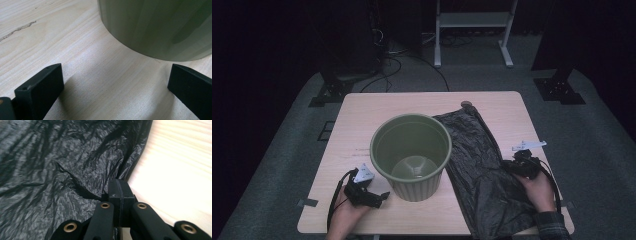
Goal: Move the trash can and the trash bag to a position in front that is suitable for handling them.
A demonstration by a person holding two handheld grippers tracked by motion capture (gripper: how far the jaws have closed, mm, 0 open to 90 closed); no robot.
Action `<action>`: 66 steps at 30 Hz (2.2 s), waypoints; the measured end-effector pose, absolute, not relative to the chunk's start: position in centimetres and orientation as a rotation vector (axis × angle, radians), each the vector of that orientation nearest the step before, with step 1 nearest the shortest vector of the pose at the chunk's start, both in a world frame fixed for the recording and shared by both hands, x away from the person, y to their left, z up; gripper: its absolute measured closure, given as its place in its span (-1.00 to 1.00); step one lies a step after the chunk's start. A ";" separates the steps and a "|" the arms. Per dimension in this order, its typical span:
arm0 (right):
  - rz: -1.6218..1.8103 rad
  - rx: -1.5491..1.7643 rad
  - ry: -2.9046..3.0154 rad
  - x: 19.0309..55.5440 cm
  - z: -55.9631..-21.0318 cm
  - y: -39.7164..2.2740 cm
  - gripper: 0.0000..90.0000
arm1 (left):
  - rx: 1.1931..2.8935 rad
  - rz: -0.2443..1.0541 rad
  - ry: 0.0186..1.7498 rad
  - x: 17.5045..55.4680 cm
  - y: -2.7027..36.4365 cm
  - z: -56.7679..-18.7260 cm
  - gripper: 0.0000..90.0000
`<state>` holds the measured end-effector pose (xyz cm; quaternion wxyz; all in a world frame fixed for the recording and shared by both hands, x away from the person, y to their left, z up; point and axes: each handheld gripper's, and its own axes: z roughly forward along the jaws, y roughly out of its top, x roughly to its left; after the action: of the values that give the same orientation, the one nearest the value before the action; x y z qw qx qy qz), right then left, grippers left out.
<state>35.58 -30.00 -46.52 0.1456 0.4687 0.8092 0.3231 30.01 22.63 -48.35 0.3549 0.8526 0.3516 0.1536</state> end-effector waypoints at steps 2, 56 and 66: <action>0.953 1.334 2.324 35.8 -46.4 -29.3 1.00 | 2.203 0.397 0.908 30.0 22.6 -48.4 -1.00; 1.135 1.102 2.488 34.9 -47.7 -20.3 0.29 | 2.204 0.396 0.906 30.0 22.6 -48.4 -1.00; 1.112 1.170 2.433 35.1 -47.8 -18.0 -0.32 | 2.204 0.396 0.906 30.0 22.6 -48.4 -1.00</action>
<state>35.15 -17.95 -47.77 0.1107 0.3982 0.8282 0.3784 30.02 22.64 -48.36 0.3552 0.8529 0.3506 0.1533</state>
